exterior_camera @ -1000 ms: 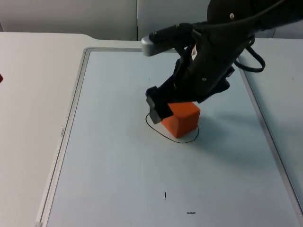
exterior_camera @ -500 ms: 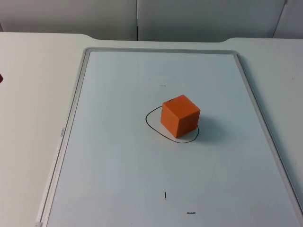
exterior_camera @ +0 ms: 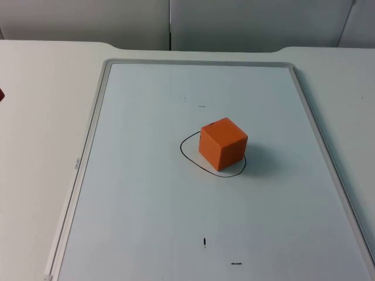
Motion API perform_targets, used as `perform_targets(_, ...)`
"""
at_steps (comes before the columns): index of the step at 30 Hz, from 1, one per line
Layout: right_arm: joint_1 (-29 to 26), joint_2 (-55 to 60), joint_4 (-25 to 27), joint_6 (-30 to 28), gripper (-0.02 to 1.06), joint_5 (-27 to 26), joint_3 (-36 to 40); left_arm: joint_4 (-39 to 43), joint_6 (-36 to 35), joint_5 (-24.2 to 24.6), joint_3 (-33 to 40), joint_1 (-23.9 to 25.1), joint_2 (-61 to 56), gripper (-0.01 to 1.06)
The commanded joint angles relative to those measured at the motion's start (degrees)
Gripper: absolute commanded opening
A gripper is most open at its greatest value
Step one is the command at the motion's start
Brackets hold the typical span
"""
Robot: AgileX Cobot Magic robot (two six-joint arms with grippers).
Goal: Pick up one cube with the left hand and another cube with the right hand. First place the cube in the right hand at the target position, then stack the cube in the left hand on top.
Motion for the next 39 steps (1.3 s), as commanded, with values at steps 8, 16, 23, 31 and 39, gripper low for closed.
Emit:
perform_targets(8, 0.21, -16.76, 3.68, -0.40, 1.04, -0.27, 9.52, -1.22, -0.26, -4.60, 0.01, -0.24, 3.85, 0.05)
perform_targets(16, 0.21, -21.39, 3.68, -0.28, 1.04, 0.12, 10.69, -14.20, 13.77, -12.44, -2.39, -0.24, 15.78, 0.05)
perform_targets(23, 0.21, -21.38, 3.38, -0.51, 1.04, 0.12, 10.69, -19.87, 23.36, -12.24, -13.56, -0.36, 27.71, 0.05)
perform_targets(31, 0.21, -21.38, 3.38, -0.49, 1.04, 0.36, 10.69, -23.86, 31.73, -9.76, -27.38, -0.36, 41.75, 0.05)
perform_targets(39, 0.21, -21.38, 3.38, -0.49, 1.04, 0.52, 10.69, -25.16, 34.98, -5.87, -38.54, -0.36, 54.38, 0.05)
